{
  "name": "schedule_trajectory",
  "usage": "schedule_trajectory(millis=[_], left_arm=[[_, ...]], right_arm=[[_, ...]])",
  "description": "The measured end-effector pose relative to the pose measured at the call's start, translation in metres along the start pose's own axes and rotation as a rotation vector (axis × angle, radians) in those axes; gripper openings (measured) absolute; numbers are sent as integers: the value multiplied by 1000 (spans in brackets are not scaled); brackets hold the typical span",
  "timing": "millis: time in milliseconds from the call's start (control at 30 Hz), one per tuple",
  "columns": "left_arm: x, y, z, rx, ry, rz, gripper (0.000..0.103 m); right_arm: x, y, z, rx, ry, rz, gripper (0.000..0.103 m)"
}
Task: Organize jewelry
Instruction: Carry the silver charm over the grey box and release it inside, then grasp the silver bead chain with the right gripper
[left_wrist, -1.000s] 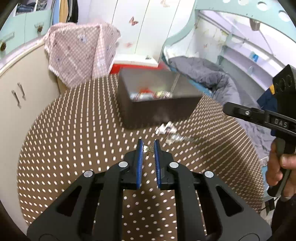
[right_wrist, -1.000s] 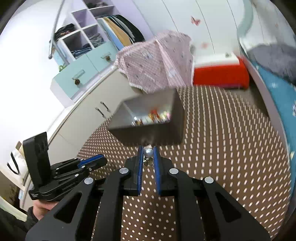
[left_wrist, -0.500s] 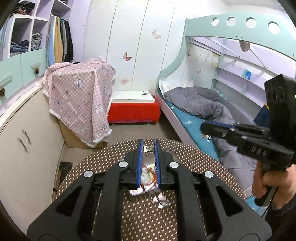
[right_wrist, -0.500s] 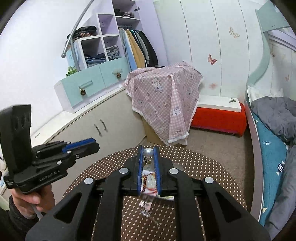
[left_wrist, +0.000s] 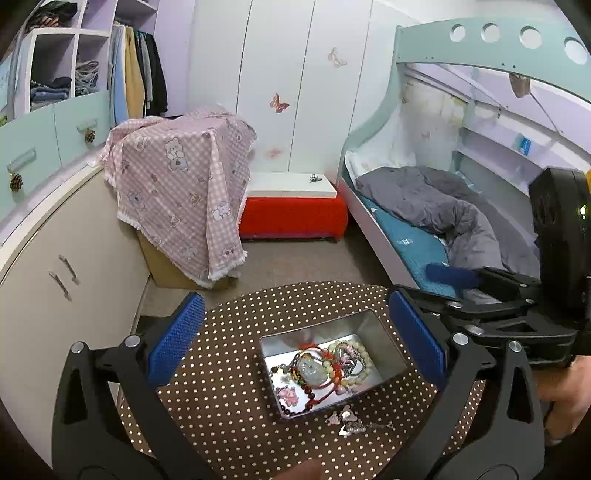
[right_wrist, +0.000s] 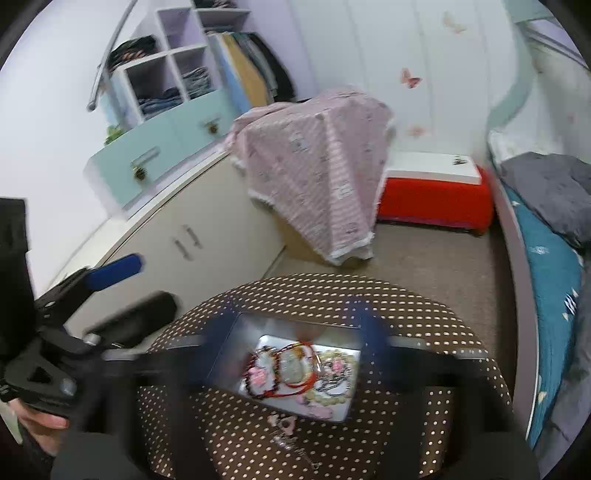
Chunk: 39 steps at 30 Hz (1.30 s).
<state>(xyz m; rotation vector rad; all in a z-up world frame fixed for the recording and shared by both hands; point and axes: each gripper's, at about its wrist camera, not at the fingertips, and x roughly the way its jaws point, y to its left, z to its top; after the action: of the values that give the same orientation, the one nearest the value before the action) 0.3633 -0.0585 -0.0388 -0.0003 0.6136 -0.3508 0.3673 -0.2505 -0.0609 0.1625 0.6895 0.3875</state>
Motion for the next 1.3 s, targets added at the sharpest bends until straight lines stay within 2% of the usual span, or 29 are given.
schedule_trajectory(millis=[100,400,700,967,1133,1300], left_arm=[[-8,8,-1,-15,-21,41,98],[-30,10,-9,-31,-68,88,98],[-48,13,-25,-52,-94,112,98],[-54,17,-57,-67,-83,152,98],[-62,17,-78,-61,-92,187,98],[-62,19,-98,-70,-67,201,98]], right_arm=[[-7,-7,-1,42,-20,-6,94],[-29,0,-1,31,-71,-23,95],[-41,6,-12,7,-78,-34,95],[-46,9,-43,-18,-51,-56,95],[-47,18,-75,-52,-32,-83,95],[-20,25,-111,-93,71,-104,95]])
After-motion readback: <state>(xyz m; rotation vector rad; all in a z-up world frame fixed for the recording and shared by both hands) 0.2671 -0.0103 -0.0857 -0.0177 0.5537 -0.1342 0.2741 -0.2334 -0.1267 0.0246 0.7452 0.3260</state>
